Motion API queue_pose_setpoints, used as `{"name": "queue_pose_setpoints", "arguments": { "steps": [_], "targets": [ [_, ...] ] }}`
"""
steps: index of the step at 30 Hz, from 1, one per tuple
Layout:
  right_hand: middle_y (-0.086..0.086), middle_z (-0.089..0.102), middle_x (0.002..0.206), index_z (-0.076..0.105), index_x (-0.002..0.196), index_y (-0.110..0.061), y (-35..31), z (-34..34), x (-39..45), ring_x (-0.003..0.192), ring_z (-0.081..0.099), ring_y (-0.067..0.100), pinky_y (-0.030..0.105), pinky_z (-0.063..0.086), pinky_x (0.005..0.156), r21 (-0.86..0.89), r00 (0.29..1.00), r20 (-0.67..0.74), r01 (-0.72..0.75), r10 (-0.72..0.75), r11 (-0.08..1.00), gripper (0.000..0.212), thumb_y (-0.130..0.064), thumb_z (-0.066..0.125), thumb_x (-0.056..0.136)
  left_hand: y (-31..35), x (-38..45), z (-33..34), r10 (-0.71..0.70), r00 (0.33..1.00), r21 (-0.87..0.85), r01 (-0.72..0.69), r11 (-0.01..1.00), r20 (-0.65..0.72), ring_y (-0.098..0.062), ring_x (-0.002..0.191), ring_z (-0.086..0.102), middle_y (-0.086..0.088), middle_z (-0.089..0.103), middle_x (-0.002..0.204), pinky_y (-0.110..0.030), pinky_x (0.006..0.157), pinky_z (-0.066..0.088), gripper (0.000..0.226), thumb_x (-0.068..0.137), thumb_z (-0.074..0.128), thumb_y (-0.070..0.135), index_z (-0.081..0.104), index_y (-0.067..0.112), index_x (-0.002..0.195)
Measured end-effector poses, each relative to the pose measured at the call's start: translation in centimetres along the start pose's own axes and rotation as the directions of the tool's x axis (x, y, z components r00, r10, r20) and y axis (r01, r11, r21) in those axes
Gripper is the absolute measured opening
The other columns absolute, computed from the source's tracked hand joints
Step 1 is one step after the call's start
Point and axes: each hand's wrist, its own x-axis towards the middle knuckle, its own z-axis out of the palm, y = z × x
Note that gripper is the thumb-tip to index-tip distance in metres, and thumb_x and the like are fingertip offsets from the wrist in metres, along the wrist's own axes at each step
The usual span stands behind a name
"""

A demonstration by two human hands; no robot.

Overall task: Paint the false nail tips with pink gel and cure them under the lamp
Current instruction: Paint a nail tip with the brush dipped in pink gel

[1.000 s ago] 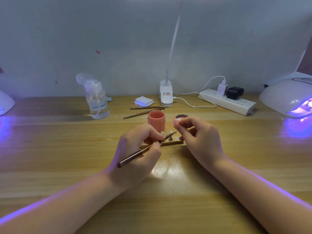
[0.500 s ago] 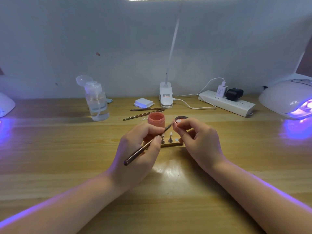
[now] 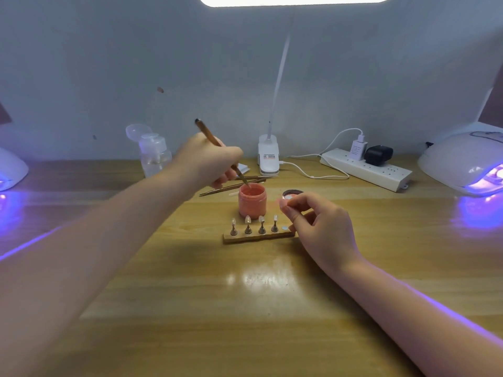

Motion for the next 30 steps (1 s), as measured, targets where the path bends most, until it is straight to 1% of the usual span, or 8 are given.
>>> {"name": "queue_pose_setpoints", "arguments": {
  "steps": [4, 9, 12, 14, 17, 20, 26, 30],
  "targets": [
    [-0.005, 0.07, 0.085, 0.072, 0.09, -0.013, -0.1, 0.0, 0.0, 0.067, 0.066, 0.013, 0.042, 0.053, 0.064, -0.005, 1.0, -0.005, -0.004, 0.004, 1.0, 0.014, -0.026, 0.068, 0.087, 0.3, 1.8, 1.2, -0.097, 0.992, 0.156, 0.084, 0.984, 0.08, -0.014, 0.051, 0.054, -0.005, 0.065, 0.064, -0.021, 0.045, 0.044, 0.009, 0.082, 0.061, 0.013, 0.066, 0.006, 0.079],
    [-0.006, 0.07, 0.086, 0.072, 0.09, -0.014, -0.1, 0.0, 0.0, 0.068, 0.066, 0.01, 0.041, 0.054, 0.066, 0.003, 1.0, 0.008, -0.008, 0.008, 1.0, 0.014, -0.027, 0.068, 0.087, -0.7, 2.1, 2.3, -0.139, 0.981, 0.235, 0.104, 0.966, 0.136, -0.011, 0.054, 0.055, -0.001, 0.065, 0.063, -0.016, 0.04, 0.042, 0.011, 0.085, 0.061, 0.016, 0.066, 0.013, 0.076],
    [-0.006, 0.07, 0.087, 0.072, 0.091, -0.014, 0.0, 0.0, 0.0, 0.069, 0.067, 0.01, 0.041, 0.054, 0.066, 0.001, 1.0, 0.017, -0.007, 0.007, 1.0, 0.014, -0.027, 0.068, 0.087, -1.3, 2.1, 2.3, -0.137, 0.983, 0.232, 0.105, 0.967, 0.124, -0.01, 0.056, 0.056, -0.001, 0.067, 0.066, -0.017, 0.04, 0.041, 0.011, 0.085, 0.064, 0.018, 0.068, 0.013, 0.076],
    [-0.006, 0.07, 0.087, 0.072, 0.091, -0.014, 0.0, 0.0, 0.0, 0.068, 0.067, 0.01, 0.041, 0.054, 0.066, -0.001, 1.0, 0.017, -0.005, 0.005, 1.0, 0.014, -0.027, 0.068, 0.088, -1.4, 2.2, 1.7, -0.143, 0.986, 0.141, 0.13, 0.981, 0.082, -0.01, 0.052, 0.055, -0.001, 0.067, 0.062, -0.018, 0.042, 0.042, 0.011, 0.083, 0.065, 0.016, 0.068, 0.011, 0.075],
    [-0.007, 0.07, 0.086, 0.072, 0.091, -0.015, 0.0, 0.0, 0.1, 0.069, 0.067, 0.009, 0.039, 0.055, 0.065, -0.001, 1.0, 0.019, -0.006, 0.006, 1.0, 0.014, -0.028, 0.067, 0.088, -2.0, 2.0, 0.4, -0.191, 0.981, -0.113, 0.194, 0.975, 0.032, -0.009, 0.041, 0.047, 0.001, 0.061, 0.048, -0.018, 0.043, 0.04, 0.011, 0.082, 0.059, 0.009, 0.068, 0.003, 0.079],
    [-0.008, 0.07, 0.085, 0.072, 0.091, -0.016, 0.1, 0.0, 0.0, 0.068, 0.067, 0.009, 0.037, 0.055, 0.064, -0.007, 1.0, 0.019, -0.005, 0.005, 1.0, 0.014, -0.029, 0.067, 0.088, -3.1, 1.2, -0.6, -0.219, 0.975, -0.296, 0.221, 0.929, 0.038, -0.01, 0.043, 0.044, 0.001, 0.057, 0.046, -0.018, 0.044, 0.039, 0.014, 0.083, 0.055, 0.007, 0.067, 0.002, 0.077],
    [-0.008, 0.069, 0.084, 0.072, 0.091, -0.017, 0.1, 0.1, 0.1, 0.065, 0.066, 0.012, 0.039, 0.054, 0.063, -0.009, 1.0, 0.023, -0.015, 0.015, 1.0, 0.015, -0.03, 0.067, 0.088, -4.6, 0.1, -1.7, -0.27, 0.963, -0.381, 0.247, 0.891, -0.007, -0.007, 0.037, 0.041, 0.003, 0.054, 0.045, -0.015, 0.04, 0.037, 0.018, 0.085, 0.052, 0.008, 0.066, 0.004, 0.074],
    [-0.008, 0.068, 0.082, 0.071, 0.091, -0.017, 0.0, 0.0, 0.1, 0.066, 0.066, 0.009, 0.035, 0.054, 0.062, -0.018, 1.0, 0.021, -0.004, 0.005, 1.0, 0.013, -0.029, 0.067, 0.088, -4.6, -0.2, -1.4, -0.221, 0.975, -0.483, 0.191, 0.855, -0.006, -0.007, 0.042, 0.044, 0.002, 0.057, 0.049, -0.015, 0.042, 0.04, 0.018, 0.086, 0.053, 0.009, 0.067, 0.005, 0.075]
  ]
}}
